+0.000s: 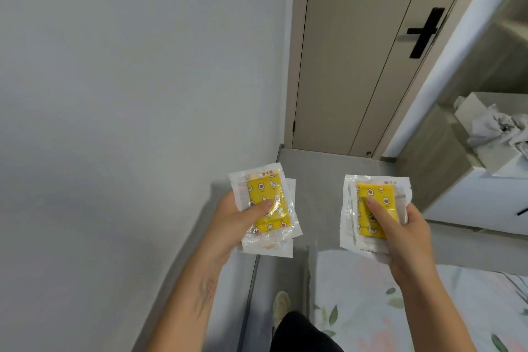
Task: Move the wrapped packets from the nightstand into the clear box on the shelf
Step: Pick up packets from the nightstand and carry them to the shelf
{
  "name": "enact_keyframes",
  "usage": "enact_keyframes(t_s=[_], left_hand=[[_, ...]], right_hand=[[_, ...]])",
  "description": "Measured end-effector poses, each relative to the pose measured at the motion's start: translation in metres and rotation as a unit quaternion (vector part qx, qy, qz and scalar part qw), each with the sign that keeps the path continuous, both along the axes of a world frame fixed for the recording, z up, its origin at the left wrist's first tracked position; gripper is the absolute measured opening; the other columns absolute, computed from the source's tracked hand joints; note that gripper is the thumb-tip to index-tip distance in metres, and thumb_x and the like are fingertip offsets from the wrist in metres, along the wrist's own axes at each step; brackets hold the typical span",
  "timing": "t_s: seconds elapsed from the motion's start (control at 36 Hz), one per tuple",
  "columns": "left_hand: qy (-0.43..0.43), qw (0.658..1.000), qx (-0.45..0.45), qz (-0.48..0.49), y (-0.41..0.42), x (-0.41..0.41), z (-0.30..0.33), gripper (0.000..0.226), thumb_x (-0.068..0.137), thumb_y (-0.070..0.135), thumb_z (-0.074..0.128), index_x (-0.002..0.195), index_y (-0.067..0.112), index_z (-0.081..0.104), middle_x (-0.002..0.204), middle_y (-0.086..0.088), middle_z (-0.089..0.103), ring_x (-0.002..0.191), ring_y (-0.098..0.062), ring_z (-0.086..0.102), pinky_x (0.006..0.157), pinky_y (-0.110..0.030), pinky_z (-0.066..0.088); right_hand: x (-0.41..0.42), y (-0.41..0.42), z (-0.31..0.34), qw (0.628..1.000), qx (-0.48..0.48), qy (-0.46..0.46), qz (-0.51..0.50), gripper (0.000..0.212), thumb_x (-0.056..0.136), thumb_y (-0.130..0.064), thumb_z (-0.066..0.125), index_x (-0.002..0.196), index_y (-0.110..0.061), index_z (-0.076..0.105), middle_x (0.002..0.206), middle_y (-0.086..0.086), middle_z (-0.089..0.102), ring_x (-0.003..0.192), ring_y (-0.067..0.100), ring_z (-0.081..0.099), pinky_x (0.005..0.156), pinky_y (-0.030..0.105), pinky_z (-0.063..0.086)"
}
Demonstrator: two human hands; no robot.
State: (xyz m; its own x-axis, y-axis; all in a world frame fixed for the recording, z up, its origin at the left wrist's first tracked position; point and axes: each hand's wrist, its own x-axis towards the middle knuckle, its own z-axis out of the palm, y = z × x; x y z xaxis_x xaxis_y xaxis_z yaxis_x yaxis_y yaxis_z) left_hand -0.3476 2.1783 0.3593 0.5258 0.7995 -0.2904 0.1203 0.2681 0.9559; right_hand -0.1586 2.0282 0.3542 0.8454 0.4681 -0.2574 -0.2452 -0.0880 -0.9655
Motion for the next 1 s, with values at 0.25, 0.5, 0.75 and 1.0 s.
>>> enact_keyframes(t_s=[0.25, 0.5, 0.75, 1.0], left_hand=[[-0.014, 0.999, 0.008, -0.048, 0.108, 0.157, 0.027, 0.017, 0.085, 0.013, 0.069, 0.097, 0.024, 0.068, 0.087, 0.007, 0.076, 0.081, -0.013, 0.073, 0.066, -0.028, 0.057], [0.006, 0.986, 0.001, -0.169, 0.161, 0.302, 0.021, 0.019, 0.086, 0.011, 0.068, 0.097, 0.025, 0.065, 0.080, 0.014, 0.075, 0.074, -0.004, 0.072, 0.058, -0.018, 0.055], [0.033, 0.952, -0.008, -0.305, 0.222, 0.459, 0.000, 0.022, 0.085, 0.013, 0.068, 0.105, 0.021, 0.066, 0.095, 0.003, 0.076, 0.087, -0.015, 0.073, 0.076, -0.034, 0.058], [0.058, 0.926, -0.015, -0.372, 0.294, 0.602, -0.010, 0.019, 0.084, 0.011, 0.070, 0.102, 0.019, 0.067, 0.094, 0.002, 0.076, 0.084, -0.014, 0.073, 0.071, -0.028, 0.057]], right_hand=[[0.122, 0.085, 0.027, 0.999, 0.014, -0.031, -0.020, 0.016, 0.079, -0.019, 0.075, 0.091, -0.016, 0.065, 0.083, 0.000, 0.072, 0.063, 0.006, 0.068, 0.062, 0.027, 0.053], [0.222, 0.111, 0.016, 0.989, -0.003, -0.012, -0.145, 0.017, 0.080, -0.024, 0.074, 0.094, -0.019, 0.065, 0.090, 0.002, 0.072, 0.080, 0.017, 0.069, 0.071, 0.032, 0.055], [0.328, 0.148, -0.019, 0.962, -0.026, 0.008, -0.272, 0.029, 0.080, -0.026, 0.074, 0.103, -0.013, 0.064, 0.084, -0.002, 0.071, 0.064, 0.003, 0.067, 0.055, 0.017, 0.049], [0.450, 0.232, -0.021, 0.954, -0.013, 0.014, -0.300, 0.015, 0.081, -0.020, 0.074, 0.092, -0.017, 0.064, 0.080, -0.002, 0.073, 0.066, 0.007, 0.069, 0.055, 0.016, 0.052]])
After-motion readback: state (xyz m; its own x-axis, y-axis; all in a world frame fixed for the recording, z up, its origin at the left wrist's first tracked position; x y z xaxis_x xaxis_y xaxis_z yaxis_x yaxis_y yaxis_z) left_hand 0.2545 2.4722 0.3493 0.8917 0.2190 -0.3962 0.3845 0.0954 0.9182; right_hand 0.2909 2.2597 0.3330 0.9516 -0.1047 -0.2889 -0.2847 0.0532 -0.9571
